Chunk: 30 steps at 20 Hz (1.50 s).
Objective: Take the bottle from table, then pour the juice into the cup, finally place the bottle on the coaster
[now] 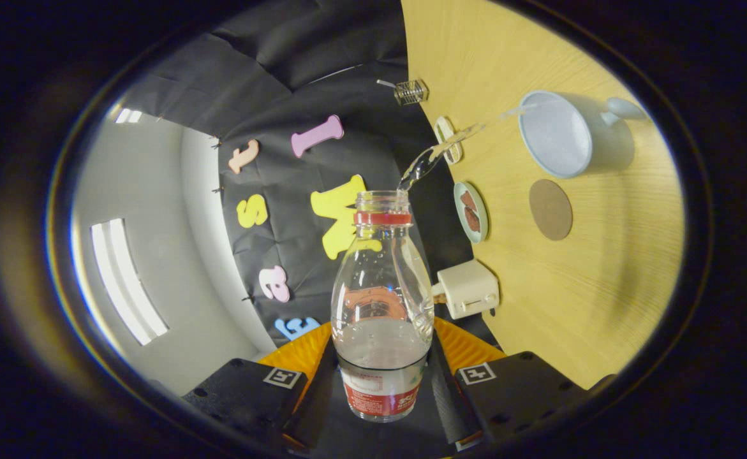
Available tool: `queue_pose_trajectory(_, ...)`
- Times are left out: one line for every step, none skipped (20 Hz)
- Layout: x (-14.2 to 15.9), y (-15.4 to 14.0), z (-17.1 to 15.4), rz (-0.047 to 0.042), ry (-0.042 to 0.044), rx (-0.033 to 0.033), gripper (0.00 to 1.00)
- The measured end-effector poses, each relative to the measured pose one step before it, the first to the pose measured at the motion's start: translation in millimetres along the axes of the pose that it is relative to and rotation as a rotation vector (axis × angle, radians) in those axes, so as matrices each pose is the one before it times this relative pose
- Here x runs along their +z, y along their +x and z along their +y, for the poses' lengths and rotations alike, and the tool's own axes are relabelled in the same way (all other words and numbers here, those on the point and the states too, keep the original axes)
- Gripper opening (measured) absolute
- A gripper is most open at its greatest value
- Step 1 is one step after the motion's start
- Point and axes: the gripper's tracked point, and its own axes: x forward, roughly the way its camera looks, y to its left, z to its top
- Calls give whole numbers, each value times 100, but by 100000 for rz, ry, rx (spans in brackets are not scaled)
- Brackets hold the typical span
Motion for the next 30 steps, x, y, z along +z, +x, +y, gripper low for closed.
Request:
queue_pose_trajectory(-41,43,-1,299,53,115,75)
queue_pose_trajectory(35,-27,17,99,81,159,75)
queue_pose_trajectory(18,41,22,47,370,340,75)
queue_pose_trajectory(-9,10,126,177,828,489,75)
queue_pose_trajectory(44,-6,63,-119,1202,548,75)
queue_pose_trajectory(-42,84,-2,151,638,175,75)
queue_pose_trajectory(3,38,39,58,393,368,75)
queue_pose_trajectory(56,4,81,-460,267,762,75)
queue_pose_trajectory(-9,23,-23,-342,53,264,75)
queue_pose_trajectory(28,3,139,-112,-2,615,75)
queue_pose_trajectory(-39,66,27,-116,63,342,75)
queue_pose_trajectory(-262,67,27,-13,383,286,75)
queue_pose_trajectory(-145,35,-32,356,695,168,75)
queue_pose_trajectory(30,40,158,364,1270,192,75)
queue_pose_trajectory(-71,64,-5,114,1420,5,75)
queue_pose_trajectory(-24,55,82,291,1316,107,75)
queue_pose_trajectory(-25,26,36,167,1692,80,75)
queue_pose_trajectory(-49,50,114,-71,1454,134,75)
queue_pose_trajectory(-5,58,56,-107,1228,219,75)
queue_pose_trajectory(-89,61,-1,-66,1315,236,75)
queue_pose_trajectory(-54,20,-23,176,868,123,75)
queue_pose_trajectory(-61,65,19,-18,558,41,75)
queue_pose_trajectory(31,-12,-12,44,428,-185,75)
queue_pose_trajectory(141,98,189,-403,634,213,75)
queue_pose_trajectory(125,-30,39,-710,674,457,75)
queue_pose_trajectory(-16,14,-28,418,486,-247,74)
queue_pose_trajectory(-162,56,-158,-73,847,106,74)
queue_pose_trajectory(144,344,275,-487,1444,703,75)
queue_pose_trajectory(-94,16,196,9,1454,731,75)
queue_pose_trajectory(160,-166,11,-181,916,219,75)
